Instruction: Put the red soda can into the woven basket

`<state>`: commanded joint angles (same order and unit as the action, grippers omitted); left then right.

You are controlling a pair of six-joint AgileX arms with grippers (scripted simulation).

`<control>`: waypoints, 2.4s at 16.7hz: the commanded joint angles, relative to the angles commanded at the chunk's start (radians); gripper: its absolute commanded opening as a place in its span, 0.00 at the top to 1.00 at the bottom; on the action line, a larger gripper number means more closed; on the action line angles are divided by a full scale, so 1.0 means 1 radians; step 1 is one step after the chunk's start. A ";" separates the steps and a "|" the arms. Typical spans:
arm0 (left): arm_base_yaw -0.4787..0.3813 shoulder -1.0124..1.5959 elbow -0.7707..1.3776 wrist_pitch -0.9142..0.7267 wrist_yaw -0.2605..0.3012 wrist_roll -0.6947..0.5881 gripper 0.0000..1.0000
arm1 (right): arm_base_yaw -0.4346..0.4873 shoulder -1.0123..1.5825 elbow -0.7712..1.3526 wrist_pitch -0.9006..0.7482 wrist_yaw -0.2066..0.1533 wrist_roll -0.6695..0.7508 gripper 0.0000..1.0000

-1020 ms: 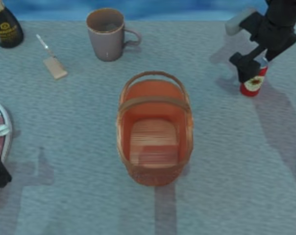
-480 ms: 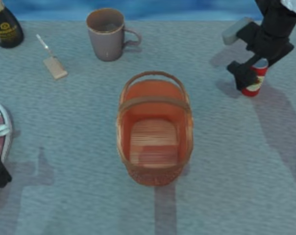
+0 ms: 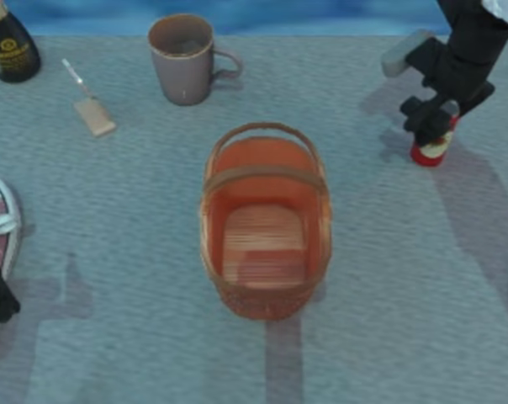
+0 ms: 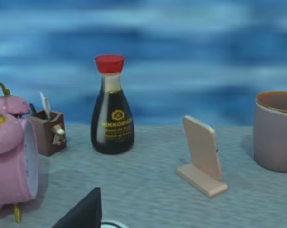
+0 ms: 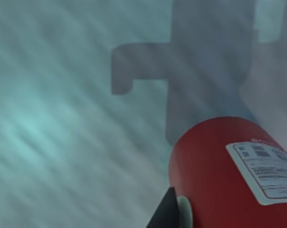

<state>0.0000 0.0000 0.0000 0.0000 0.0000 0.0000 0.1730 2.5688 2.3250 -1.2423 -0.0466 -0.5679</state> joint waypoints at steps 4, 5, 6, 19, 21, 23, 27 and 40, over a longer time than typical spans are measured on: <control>0.000 0.000 0.000 0.000 0.000 0.000 0.00 | 0.000 0.000 0.000 0.000 0.000 0.000 1.00; 0.000 0.000 0.000 0.000 0.000 0.000 0.00 | 0.000 0.000 0.000 0.000 0.000 0.000 1.00; 0.000 0.000 0.000 0.000 0.000 0.000 0.00 | 0.000 0.000 0.000 0.000 0.000 0.000 1.00; 0.000 0.000 0.000 0.000 0.000 0.000 0.00 | 0.020 -0.039 -0.138 0.220 -0.123 0.071 1.00; 0.000 0.000 0.000 0.000 0.000 0.000 0.00 | 0.033 -0.070 -0.223 0.376 -0.201 0.117 1.00; 0.000 0.000 0.000 0.000 0.000 0.000 0.00 | 0.047 -0.113 -0.319 0.562 -0.292 0.172 1.00; 0.000 0.000 0.000 0.000 0.000 0.000 0.00 | 0.079 -0.222 -0.530 0.984 -0.499 0.293 1.00; 0.000 0.000 0.000 0.000 0.000 0.000 0.00 | 0.168 -0.555 -1.082 2.023 -1.040 0.593 1.00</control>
<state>0.0000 0.0000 0.0000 0.0000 0.0000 0.0000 0.3409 2.0139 1.2434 0.7811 -1.0870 0.0249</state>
